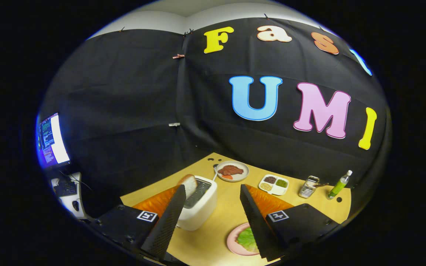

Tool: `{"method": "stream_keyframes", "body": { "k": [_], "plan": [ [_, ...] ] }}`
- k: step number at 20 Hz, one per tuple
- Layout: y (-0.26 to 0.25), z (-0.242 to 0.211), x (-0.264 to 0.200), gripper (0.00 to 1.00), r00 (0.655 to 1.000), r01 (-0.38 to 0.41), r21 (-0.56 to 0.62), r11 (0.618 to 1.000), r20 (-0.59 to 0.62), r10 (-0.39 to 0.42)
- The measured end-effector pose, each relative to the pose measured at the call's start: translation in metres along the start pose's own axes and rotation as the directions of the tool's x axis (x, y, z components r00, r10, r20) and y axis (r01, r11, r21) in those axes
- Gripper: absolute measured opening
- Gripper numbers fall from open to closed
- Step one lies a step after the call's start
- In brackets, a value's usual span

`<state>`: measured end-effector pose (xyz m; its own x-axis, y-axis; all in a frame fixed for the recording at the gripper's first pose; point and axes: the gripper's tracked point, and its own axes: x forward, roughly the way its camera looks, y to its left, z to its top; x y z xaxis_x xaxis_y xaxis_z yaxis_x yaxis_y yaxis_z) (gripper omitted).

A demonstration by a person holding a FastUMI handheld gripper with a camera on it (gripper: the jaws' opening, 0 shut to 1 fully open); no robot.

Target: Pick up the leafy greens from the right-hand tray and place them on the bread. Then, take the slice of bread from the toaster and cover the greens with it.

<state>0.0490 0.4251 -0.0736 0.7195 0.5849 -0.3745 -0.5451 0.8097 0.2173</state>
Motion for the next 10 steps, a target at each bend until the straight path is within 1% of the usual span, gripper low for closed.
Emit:
{"method": "stream_keyframes", "body": {
  "k": [5,7,10],
  "plan": [
    [0.052,0.006,0.033,0.92,0.997,-0.074,0.076,0.994,-0.003,0.074],
    [0.071,0.0,0.052,0.9,0.995,-0.098,0.141,0.985,-0.015,0.101],
    [0.085,-0.017,0.085,0.91,0.993,-0.073,0.237,0.969,-0.073,0.093]
  ]
}}
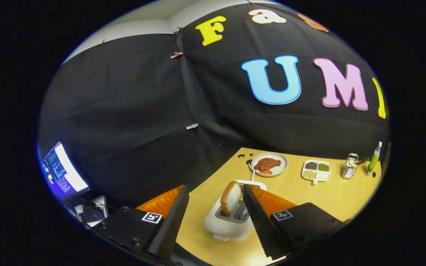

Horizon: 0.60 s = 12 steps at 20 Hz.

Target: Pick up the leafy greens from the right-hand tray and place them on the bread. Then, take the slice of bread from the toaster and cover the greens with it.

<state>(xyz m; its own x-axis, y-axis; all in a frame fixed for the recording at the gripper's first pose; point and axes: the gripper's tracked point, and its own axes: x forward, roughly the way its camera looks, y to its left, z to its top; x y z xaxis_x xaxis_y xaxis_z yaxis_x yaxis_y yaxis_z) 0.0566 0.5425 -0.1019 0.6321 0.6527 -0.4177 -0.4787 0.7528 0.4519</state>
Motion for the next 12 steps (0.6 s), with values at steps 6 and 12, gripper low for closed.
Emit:
{"method": "stream_keyframes", "body": {
  "k": [6,12],
  "plan": [
    [-0.016,-0.04,0.069,0.91,0.989,0.109,0.184,0.977,-0.122,-0.088],
    [-0.052,-0.071,0.118,0.87,0.96,0.237,0.279,0.931,-0.213,-0.181]
  ]
}}
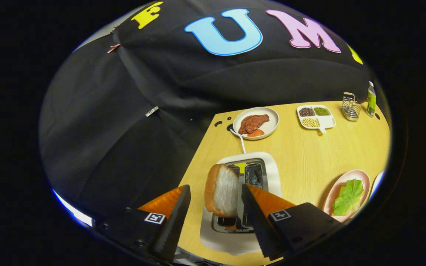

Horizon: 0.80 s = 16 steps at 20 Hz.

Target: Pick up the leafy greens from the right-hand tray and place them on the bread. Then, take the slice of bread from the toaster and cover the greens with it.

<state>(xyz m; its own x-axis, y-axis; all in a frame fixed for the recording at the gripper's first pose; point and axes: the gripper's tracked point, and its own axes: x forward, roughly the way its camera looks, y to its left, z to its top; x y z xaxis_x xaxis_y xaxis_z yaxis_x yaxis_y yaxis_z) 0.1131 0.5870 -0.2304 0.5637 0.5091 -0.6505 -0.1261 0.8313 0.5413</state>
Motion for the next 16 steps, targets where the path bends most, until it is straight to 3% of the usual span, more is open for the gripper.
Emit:
{"method": "stream_keyframes", "body": {
  "k": [3,4,7,10,16],
  "plan": [
    [-0.01,-0.003,0.015,0.83,0.999,0.033,0.025,0.999,-0.018,-0.032],
    [-0.014,-0.003,0.017,0.78,0.999,0.043,0.032,0.999,-0.019,-0.043],
    [-0.027,0.0,0.02,0.56,0.996,0.094,0.022,0.995,-0.013,-0.093],
    [-0.025,-0.003,0.018,0.19,0.995,0.092,0.039,0.995,-0.029,-0.091],
    [-0.013,0.019,-0.002,0.16,0.998,0.051,0.066,0.996,0.028,-0.053]
  ]
}}
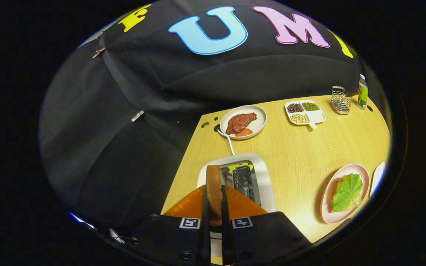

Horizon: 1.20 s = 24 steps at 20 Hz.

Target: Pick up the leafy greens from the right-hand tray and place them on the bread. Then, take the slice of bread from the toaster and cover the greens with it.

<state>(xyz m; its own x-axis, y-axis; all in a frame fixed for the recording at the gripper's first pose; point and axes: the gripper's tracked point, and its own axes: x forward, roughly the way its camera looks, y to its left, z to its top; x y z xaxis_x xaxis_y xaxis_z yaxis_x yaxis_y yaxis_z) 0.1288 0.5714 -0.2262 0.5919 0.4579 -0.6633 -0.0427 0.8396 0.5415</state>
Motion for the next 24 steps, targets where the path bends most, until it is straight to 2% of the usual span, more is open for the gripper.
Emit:
{"method": "stream_keyframes", "body": {
  "k": [7,11,17,21,24],
  "plan": [
    [0.007,0.055,-0.066,0.16,0.991,-0.1,0.053,0.994,0.091,0.095],
    [-0.026,0.086,-0.108,0.16,0.983,-0.082,0.031,0.996,0.167,0.075],
    [-0.138,0.109,-0.161,0.16,0.968,0.07,0.076,0.995,0.234,-0.086],
    [-0.22,0.082,-0.173,0.16,0.957,0.185,0.112,0.976,0.204,-0.205],
    [-0.257,0.063,-0.173,0.16,0.951,0.232,0.136,0.963,0.179,-0.254]
  ]
}}
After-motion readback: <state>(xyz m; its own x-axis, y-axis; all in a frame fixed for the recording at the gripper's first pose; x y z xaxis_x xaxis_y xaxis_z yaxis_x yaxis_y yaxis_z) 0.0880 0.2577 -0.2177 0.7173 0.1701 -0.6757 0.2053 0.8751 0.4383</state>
